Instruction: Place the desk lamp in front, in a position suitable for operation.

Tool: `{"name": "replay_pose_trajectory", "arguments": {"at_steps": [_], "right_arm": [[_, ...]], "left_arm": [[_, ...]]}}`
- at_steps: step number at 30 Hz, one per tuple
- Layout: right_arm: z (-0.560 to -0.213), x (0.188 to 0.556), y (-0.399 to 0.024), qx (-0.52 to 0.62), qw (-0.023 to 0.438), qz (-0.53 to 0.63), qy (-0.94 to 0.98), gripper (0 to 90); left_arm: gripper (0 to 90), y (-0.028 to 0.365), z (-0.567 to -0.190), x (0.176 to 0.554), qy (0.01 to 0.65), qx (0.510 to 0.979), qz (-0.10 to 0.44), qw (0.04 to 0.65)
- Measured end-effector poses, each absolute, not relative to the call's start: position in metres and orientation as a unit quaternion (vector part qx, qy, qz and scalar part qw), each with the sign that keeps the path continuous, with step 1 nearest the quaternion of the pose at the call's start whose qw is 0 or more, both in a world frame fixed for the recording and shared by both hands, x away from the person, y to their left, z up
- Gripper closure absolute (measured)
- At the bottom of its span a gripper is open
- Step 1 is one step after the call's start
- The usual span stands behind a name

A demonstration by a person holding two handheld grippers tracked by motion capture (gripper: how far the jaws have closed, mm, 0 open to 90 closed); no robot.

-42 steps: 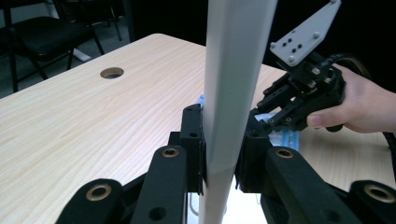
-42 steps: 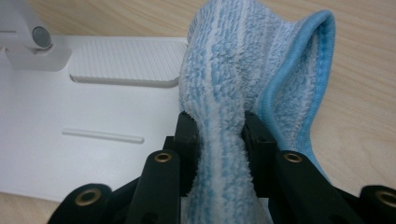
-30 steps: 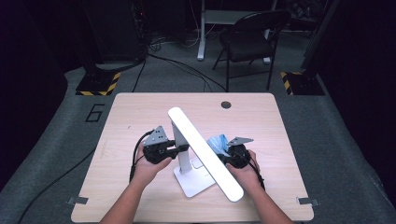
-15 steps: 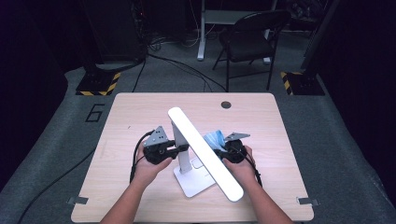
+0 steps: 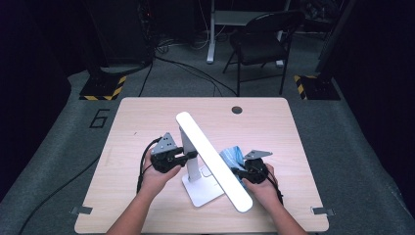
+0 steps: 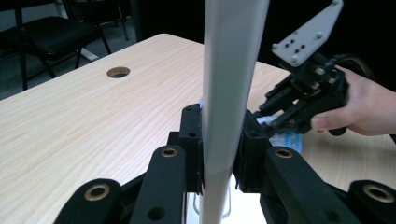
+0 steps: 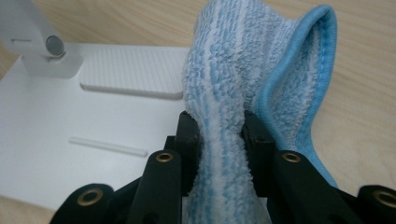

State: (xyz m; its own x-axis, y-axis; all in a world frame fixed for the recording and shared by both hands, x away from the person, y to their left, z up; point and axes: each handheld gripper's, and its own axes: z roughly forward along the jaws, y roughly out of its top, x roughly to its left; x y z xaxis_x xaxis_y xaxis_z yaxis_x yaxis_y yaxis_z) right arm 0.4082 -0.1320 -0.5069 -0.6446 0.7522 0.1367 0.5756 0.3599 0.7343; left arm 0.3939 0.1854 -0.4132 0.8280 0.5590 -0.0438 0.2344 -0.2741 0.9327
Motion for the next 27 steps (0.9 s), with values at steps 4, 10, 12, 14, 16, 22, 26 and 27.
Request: {"name": "replay_pose_trajectory", "arguments": {"at_steps": [4,10,12,14,16,22,26,27], "right_arm": [[-0.506,0.398,-0.138,0.404,0.112,0.392,0.819,72.3],[-0.506,0.387,-0.145,0.398,0.112,0.392,0.822,72.3],[-0.506,0.387,-0.145,0.397,0.111,0.392,0.822,72.3],[-0.506,0.389,-0.143,0.404,0.109,0.393,0.819,72.4],[-0.506,0.392,-0.142,0.408,0.106,0.391,0.818,72.4],[-0.506,0.405,-0.135,0.41,0.103,0.395,0.815,72.5],[-0.506,0.414,-0.128,0.414,0.108,0.394,0.814,72.5],[-0.506,0.417,-0.127,0.411,0.106,0.393,0.816,72.5]], "left_arm": [[76.2,0.185,-0.413,0.394,0.253,0.785,0.148,0.546],[76.2,0.185,-0.413,0.394,0.252,0.784,0.148,0.548],[76.2,0.186,-0.413,0.394,0.251,0.785,0.147,0.546],[76.3,0.186,-0.413,0.394,0.248,0.785,0.147,0.548],[76.3,0.186,-0.413,0.394,0.246,0.786,0.145,0.548],[76.4,0.187,-0.414,0.395,0.242,0.787,0.142,0.55],[76.4,0.187,-0.414,0.395,0.24,0.787,0.143,0.549],[76.4,0.187,-0.414,0.395,0.239,0.788,0.142,0.549]]}}
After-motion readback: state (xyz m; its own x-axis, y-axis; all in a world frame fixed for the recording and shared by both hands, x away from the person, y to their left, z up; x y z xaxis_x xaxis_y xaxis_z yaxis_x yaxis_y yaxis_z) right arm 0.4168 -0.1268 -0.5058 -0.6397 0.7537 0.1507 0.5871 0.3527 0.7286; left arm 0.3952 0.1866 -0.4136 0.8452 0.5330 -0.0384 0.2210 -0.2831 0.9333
